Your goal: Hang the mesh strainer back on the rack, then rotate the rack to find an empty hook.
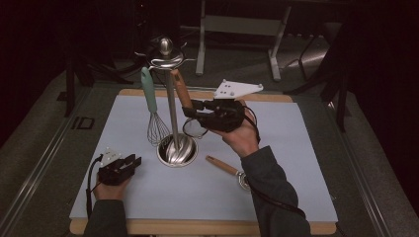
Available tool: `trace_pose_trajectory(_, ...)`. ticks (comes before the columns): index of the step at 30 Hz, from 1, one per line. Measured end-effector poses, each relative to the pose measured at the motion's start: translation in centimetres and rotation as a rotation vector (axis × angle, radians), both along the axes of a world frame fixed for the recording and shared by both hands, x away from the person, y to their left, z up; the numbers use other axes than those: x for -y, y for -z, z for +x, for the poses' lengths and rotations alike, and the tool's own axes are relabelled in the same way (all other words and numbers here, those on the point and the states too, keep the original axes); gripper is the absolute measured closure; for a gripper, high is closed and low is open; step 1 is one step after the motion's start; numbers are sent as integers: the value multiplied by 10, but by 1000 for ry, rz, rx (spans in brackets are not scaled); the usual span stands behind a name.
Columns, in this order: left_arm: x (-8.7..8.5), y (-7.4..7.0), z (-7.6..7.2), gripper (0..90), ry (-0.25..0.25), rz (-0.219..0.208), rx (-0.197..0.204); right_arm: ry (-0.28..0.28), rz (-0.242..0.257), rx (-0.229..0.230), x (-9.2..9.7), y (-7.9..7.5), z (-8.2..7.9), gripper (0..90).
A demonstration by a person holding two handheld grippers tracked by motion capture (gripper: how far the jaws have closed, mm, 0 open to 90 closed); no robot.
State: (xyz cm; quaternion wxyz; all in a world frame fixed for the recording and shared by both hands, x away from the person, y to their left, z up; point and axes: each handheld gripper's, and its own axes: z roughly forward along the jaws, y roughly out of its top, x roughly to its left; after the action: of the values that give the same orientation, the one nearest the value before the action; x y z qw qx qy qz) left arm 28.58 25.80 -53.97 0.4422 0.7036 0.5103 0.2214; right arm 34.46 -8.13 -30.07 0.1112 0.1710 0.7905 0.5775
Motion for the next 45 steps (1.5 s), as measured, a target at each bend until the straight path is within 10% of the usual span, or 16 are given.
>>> trace_pose_trajectory(20,0,0,0,671,-1,1,2,37,-34,-25,14,5,8,692)
trace_pose_trajectory(37,0,0,0,670,-3,2,-1,117,-267,13,21,25,8,700)
trace_pose_trajectory(45,-2,-1,-1,680,-7,-32,16,138,-289,-11,29,35,9,687)
